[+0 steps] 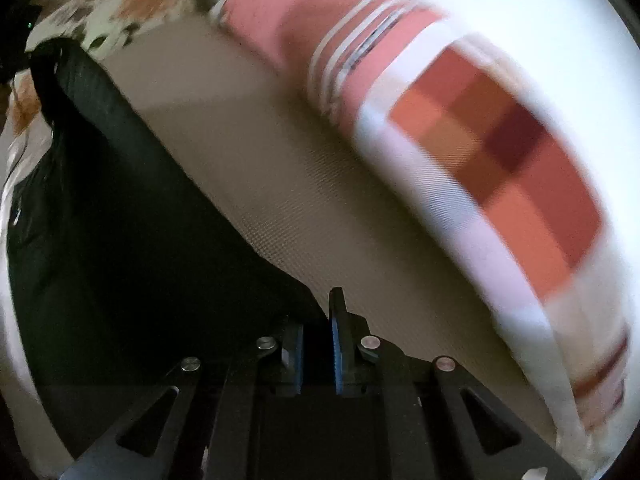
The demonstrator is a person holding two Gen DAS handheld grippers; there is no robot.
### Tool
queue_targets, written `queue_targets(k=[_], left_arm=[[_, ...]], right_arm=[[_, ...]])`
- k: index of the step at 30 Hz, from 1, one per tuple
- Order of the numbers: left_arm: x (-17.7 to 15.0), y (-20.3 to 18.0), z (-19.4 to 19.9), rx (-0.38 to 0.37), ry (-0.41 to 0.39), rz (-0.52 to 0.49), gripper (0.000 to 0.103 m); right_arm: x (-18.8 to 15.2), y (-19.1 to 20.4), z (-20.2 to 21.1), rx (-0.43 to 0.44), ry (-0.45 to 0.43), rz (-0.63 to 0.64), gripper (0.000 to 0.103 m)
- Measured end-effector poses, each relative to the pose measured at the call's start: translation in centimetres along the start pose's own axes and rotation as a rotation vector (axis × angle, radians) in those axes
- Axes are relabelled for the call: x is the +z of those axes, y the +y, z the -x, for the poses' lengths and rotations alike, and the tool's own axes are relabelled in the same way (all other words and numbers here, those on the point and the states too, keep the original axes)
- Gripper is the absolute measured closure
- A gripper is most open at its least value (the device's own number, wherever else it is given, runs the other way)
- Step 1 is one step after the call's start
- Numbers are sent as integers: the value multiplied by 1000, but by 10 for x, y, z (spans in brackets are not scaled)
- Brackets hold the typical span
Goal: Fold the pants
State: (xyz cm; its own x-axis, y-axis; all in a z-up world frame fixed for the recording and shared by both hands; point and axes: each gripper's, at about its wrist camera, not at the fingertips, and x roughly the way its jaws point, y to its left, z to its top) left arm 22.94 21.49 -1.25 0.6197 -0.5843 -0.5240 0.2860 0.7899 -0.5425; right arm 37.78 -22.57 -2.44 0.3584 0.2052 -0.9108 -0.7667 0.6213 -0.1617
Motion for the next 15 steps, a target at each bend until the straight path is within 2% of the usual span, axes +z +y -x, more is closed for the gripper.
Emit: queue_targets(k=[3, 6, 9, 15], left_arm=[[-2, -3, 5, 2, 16, -18, 95], [-8, -11, 17, 7, 41, -46, 95], [-20, -21, 32, 13, 60, -92, 95], [-73, -30, 65, -4, 136, -100, 94]], right_arm=[[-22, 24, 38, -120, -52, -23, 95], [-39, 69, 64, -173, -83, -56, 96], [-77, 87, 99, -192, -111, -95, 96], [-132, 155, 115, -166, -111, -142, 96]])
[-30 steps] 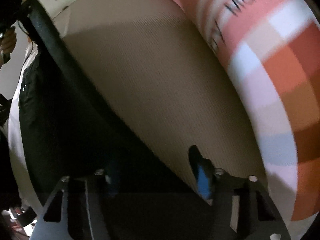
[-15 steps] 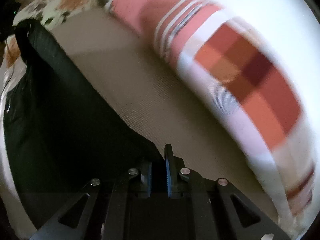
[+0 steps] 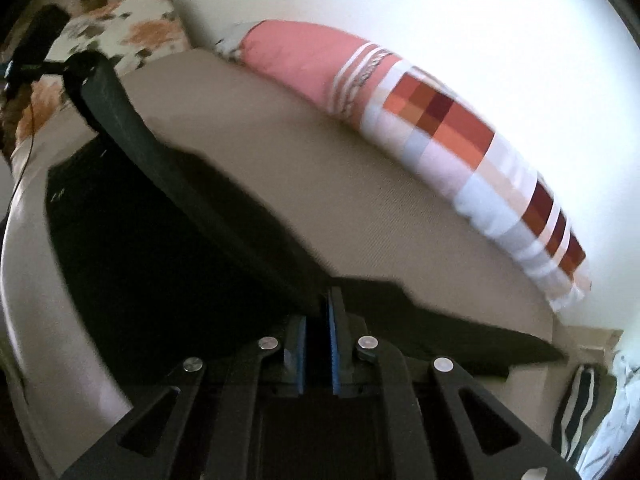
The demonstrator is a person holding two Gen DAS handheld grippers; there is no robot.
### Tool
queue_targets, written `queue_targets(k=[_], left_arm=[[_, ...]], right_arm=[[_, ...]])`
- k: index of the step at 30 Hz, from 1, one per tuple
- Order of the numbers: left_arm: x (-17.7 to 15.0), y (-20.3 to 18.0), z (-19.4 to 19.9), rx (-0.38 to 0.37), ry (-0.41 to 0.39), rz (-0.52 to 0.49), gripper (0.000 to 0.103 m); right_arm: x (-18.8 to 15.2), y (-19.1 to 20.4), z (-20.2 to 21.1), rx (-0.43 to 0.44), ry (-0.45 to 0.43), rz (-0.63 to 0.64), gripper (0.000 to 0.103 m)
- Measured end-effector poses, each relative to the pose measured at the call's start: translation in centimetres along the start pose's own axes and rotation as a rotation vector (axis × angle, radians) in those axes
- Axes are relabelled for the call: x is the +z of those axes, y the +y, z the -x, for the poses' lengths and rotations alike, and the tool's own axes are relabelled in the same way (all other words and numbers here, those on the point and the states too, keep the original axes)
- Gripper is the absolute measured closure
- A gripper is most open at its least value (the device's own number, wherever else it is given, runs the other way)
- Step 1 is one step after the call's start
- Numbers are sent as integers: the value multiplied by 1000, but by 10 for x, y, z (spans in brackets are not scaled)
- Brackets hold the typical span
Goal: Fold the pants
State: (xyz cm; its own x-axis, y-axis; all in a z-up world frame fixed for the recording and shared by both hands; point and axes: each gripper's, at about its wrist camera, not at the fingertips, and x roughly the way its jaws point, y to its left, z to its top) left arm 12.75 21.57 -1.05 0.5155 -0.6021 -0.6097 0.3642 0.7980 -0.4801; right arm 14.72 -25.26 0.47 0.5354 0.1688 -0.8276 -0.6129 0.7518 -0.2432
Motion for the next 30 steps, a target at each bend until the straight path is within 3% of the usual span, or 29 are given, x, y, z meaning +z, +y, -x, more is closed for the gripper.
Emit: queue_targets(k=[5, 10, 18, 20, 21, 22, 23, 25, 30], left_arm=[[-53, -1, 1, 21, 114, -10, 92], [-101, 5, -13, 72, 246, -4, 87], [-121, -7, -18, 187, 327, -36, 77], [-120, -12, -12, 237, 348, -52, 58], [-120, -12, -8, 288, 360, -65, 30], [-121, -13, -2, 336, 352, -86, 20], [-122, -14, 7, 359, 331, -104, 20], [-125, -8, 25, 358, 321, -33, 20], [-136, 4, 52, 246, 246, 272, 24]], right_arm=[[-54, 46, -6, 87, 79, -78, 96], [-84, 71, -31, 130, 159, -101, 96], [-89, 77, -46, 107, 200, -129, 95], [-89, 77, -46, 100, 197, -126, 95], [-90, 79, -46, 96, 196, -120, 94], [-90, 80, -46, 94, 193, -119, 94], [-92, 82, -45, 96, 189, -124, 94], [-93, 80, -45, 103, 179, -139, 94], [-95, 82, -44, 107, 161, -143, 94]])
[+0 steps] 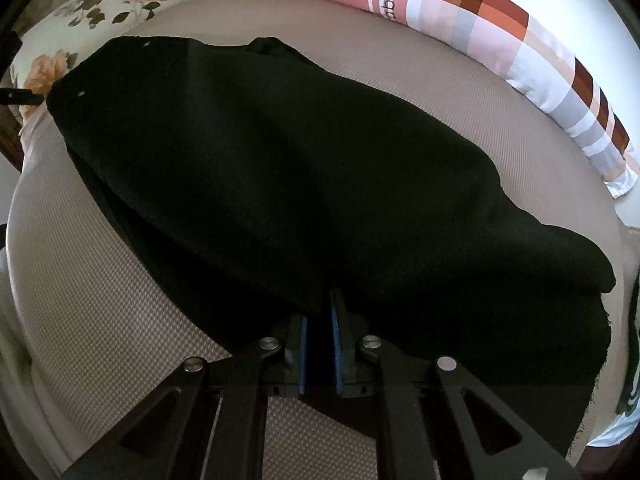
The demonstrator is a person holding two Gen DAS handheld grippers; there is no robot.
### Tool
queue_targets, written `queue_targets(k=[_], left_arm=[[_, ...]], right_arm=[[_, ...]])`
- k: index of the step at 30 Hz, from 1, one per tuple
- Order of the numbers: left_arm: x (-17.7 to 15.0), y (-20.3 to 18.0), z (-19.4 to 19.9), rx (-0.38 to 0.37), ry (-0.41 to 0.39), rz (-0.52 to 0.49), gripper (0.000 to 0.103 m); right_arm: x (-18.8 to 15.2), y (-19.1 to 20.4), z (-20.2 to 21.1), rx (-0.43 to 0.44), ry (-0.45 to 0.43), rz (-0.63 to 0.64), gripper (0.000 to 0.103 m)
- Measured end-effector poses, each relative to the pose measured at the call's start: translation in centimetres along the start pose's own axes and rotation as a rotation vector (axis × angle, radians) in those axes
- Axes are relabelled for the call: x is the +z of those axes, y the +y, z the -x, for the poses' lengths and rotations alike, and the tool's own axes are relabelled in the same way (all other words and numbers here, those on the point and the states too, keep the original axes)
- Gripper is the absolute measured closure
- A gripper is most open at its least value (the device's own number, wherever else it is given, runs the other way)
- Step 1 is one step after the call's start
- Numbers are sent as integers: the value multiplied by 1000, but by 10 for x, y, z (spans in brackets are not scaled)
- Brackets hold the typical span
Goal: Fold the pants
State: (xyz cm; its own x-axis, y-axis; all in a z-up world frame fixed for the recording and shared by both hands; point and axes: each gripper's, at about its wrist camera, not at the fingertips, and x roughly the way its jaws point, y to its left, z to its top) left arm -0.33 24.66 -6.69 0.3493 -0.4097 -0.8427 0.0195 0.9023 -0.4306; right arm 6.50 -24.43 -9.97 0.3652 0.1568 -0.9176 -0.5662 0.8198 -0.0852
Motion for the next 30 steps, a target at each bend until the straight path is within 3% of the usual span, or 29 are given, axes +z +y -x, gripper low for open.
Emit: queue_targets(k=[4, 8, 10, 11, 13, 17, 20, 23, 27, 30], left_arm=[[0, -6, -16, -103, 19, 158, 32], [10, -13, -38, -102, 11, 252, 44], [17, -12, -43, -71, -1, 283, 78], [22, -12, -45, -59, -2, 283, 85], [35, -16, -40, -50, -26, 260, 87], [66, -41, -17, -11, -116, 93, 88], [82, -46, -9, -8, -134, 26, 87], [80, -39, -22, 25, -83, -2, 87], [52, -19, -51, 89, 20, -13, 87], [37, -16, -61, 98, 30, -7, 84]], right_arm=[[0, -1, 0, 4, -6, -2, 94], [-1, -1, 0, -3, -14, -11, 94], [-2, -2, 3, 0, -20, -39, 94], [-3, -3, 6, -2, -29, -56, 94], [-1, -2, 16, -3, -50, -84, 94], [6, 7, 35, -13, -81, -98, 95], [4, 15, 40, -5, -80, -110, 95], [-4, 17, 32, 17, -65, -131, 95], [-11, 19, 15, 45, -27, -157, 95], [-14, 20, 9, 38, -16, -145, 95]])
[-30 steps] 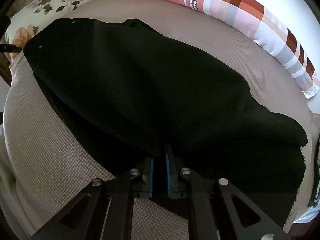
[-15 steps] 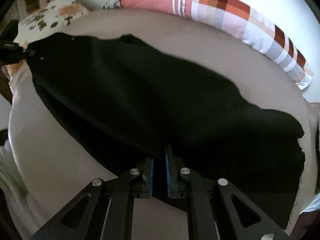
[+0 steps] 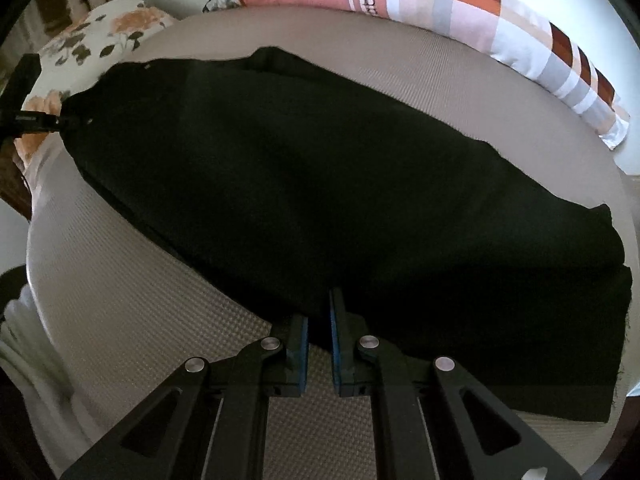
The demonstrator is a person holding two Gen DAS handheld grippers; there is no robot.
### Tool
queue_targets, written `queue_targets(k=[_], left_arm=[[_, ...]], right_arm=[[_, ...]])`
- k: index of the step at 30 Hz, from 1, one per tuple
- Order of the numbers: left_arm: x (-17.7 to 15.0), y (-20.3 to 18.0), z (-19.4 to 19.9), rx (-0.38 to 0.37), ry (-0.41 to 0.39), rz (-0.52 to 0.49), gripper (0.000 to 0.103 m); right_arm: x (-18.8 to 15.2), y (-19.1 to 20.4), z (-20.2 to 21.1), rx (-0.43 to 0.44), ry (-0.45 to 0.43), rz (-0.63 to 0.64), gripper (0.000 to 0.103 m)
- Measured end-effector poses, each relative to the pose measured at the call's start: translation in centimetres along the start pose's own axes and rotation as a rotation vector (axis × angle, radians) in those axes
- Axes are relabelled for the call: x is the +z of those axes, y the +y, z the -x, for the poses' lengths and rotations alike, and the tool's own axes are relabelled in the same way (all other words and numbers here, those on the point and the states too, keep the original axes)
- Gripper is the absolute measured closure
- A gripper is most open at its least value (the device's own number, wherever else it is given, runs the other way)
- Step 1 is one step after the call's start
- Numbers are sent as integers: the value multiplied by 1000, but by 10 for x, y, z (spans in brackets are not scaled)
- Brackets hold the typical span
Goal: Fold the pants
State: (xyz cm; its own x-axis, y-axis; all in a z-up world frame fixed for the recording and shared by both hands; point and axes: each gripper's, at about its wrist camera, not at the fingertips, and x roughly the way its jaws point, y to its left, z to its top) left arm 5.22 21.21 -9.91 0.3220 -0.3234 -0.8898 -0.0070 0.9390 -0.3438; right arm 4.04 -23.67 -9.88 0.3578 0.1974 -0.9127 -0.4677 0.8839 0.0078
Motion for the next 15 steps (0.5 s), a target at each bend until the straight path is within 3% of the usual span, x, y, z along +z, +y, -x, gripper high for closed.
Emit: queue_targets(k=[3, 8, 10, 12, 15], left_arm=[[-5, -12, -1, 77, -34, -63, 78], [-12, -25, 10, 189, -106, -130, 53], [-16, -28, 24, 218, -153, -140, 49], [-18, -36, 36, 285, -211, -165, 48], [-22, -60, 57, 352, -316, -252, 45]], right_arm=[[1, 0, -1, -6, -3, 9, 95], [-1, 2, 2, -24, -19, -12, 91], [-1, 1, 6, -20, -26, -35, 85], [-3, 1, 14, -3, -44, -56, 69], [-7, -4, 33, 10, -94, -77, 61]])
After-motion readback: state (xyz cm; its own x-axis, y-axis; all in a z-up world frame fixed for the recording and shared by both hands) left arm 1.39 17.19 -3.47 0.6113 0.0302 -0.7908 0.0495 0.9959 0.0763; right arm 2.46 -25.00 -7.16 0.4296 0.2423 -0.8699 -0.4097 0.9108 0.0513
